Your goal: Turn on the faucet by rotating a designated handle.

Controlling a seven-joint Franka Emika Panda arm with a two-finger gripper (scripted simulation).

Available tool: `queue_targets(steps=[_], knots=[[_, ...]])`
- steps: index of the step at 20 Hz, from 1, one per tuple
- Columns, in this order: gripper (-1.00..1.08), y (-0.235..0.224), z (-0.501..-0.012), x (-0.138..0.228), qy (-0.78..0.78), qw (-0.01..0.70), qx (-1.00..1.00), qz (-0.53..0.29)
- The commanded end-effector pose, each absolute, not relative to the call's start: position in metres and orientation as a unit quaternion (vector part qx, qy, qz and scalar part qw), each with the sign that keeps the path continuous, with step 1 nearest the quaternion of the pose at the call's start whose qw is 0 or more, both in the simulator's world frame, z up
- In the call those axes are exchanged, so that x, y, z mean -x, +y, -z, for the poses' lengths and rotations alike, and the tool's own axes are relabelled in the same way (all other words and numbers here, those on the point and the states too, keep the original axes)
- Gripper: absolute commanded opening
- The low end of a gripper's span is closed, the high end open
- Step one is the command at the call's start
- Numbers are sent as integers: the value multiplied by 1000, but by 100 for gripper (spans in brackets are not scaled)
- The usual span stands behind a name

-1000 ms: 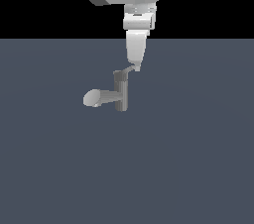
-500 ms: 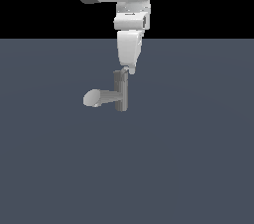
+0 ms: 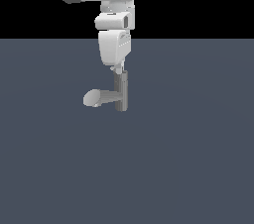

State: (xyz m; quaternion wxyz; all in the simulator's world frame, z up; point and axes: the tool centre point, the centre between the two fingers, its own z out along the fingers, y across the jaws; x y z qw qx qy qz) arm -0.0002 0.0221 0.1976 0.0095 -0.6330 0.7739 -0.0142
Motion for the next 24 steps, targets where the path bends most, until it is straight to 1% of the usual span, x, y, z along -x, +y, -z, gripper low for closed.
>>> queue_targets(steps=[1, 3, 4, 24], knots=[[-100, 62, -183, 8, 761, 1, 649, 1], [-100, 68, -182, 9, 761, 0, 649, 0], [-100, 32, -198, -2, 777, 10, 629, 15], [-100, 102, -184, -41, 763, 1, 646, 2]])
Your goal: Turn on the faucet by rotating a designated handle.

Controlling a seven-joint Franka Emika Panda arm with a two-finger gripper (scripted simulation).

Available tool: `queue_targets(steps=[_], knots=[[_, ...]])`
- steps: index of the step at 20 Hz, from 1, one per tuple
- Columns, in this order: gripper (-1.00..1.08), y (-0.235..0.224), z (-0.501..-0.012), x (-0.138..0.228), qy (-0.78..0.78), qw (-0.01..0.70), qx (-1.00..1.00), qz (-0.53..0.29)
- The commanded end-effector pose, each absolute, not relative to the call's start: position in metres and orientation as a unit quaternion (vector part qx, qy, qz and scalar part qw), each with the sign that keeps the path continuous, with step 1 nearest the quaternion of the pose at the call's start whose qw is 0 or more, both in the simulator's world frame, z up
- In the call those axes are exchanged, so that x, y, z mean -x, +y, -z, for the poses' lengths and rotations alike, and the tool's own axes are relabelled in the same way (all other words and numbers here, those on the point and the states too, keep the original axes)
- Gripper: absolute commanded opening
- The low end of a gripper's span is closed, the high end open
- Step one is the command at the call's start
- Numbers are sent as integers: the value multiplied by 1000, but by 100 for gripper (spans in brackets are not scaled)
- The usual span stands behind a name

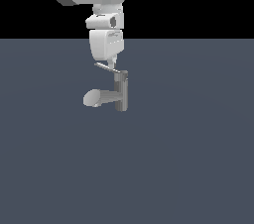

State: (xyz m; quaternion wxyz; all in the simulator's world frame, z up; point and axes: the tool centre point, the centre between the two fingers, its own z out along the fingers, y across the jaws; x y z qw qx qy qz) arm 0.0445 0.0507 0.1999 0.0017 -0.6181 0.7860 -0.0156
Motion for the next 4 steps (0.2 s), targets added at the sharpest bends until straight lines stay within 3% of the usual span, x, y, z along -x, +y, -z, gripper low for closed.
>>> queue_targets(steps=[1, 4], knots=[[-100, 105, -183, -43, 762, 1, 647, 1], [-100, 112, -182, -47, 761, 0, 649, 0]])
